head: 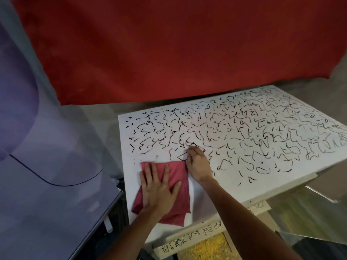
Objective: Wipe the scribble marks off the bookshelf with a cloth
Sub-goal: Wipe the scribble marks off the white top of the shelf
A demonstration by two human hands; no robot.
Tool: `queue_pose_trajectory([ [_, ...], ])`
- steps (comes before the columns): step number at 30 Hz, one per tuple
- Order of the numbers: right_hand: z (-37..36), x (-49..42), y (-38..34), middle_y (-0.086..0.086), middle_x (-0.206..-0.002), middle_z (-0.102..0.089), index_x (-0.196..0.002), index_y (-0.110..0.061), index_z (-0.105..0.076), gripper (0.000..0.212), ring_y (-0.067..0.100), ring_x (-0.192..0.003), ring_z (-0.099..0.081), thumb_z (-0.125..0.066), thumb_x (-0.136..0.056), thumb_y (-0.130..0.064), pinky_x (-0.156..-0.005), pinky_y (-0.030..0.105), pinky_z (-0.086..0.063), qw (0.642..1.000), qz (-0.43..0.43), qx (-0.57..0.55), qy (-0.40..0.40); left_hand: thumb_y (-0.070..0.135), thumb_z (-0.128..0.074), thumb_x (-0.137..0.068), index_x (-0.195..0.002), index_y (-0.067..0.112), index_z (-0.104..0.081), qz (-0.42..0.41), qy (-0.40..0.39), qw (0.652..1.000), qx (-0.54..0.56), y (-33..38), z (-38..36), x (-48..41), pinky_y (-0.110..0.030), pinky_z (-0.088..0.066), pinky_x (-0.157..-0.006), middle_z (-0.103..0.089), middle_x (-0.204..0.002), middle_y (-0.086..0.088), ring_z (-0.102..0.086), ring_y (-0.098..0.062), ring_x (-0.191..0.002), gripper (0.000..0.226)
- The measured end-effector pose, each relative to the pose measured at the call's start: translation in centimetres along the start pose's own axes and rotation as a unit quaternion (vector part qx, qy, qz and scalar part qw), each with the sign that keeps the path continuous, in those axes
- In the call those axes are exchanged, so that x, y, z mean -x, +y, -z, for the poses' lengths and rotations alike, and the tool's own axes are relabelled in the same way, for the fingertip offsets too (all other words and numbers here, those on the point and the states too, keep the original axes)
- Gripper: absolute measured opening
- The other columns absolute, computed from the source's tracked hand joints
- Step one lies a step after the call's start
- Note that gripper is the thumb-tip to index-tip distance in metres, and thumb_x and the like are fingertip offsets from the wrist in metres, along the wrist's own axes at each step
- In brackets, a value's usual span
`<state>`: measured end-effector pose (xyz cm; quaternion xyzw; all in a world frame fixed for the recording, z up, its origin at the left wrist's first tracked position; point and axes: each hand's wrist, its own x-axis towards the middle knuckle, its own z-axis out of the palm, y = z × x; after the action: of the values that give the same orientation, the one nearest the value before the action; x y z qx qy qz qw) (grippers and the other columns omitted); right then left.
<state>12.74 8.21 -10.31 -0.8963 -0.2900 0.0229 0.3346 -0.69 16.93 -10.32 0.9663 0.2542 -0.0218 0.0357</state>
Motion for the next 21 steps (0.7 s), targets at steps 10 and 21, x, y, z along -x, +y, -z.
queue_pose_trajectory([
  [10,-0.7,-0.2,0.9,0.013,-0.123,-0.060,-0.111,0.001,-0.067,0.036,0.025,-0.119,-0.053,-0.040,-0.091,-0.011,-0.099,0.011,-0.025,0.999,0.006,-0.024,0.035,0.079,0.030,-0.064,-0.152,0.032,-0.019,-0.029,-0.010,0.999,-0.011,-2.0,0.2,-4.1,-0.056,-0.010,-0.115,-0.016,-0.157,-0.020,-0.011,-0.041,-0.144,0.111],
  [21,-1.9,-3.9,1.1,0.012,-0.099,-0.065,-0.098,-0.009,-0.072,0.052,0.036,-0.094,-0.059,-0.028,-0.081,-0.031,-0.083,0.045,-0.050,0.996,-0.006,0.035,0.087,0.070,-0.007,-0.092,-0.145,0.023,-0.039,-0.120,-0.017,0.992,0.032,-4.3,-0.6,-3.5,-0.051,-0.021,-0.113,-0.039,-0.148,-0.016,-0.033,-0.036,-0.139,0.078],
])
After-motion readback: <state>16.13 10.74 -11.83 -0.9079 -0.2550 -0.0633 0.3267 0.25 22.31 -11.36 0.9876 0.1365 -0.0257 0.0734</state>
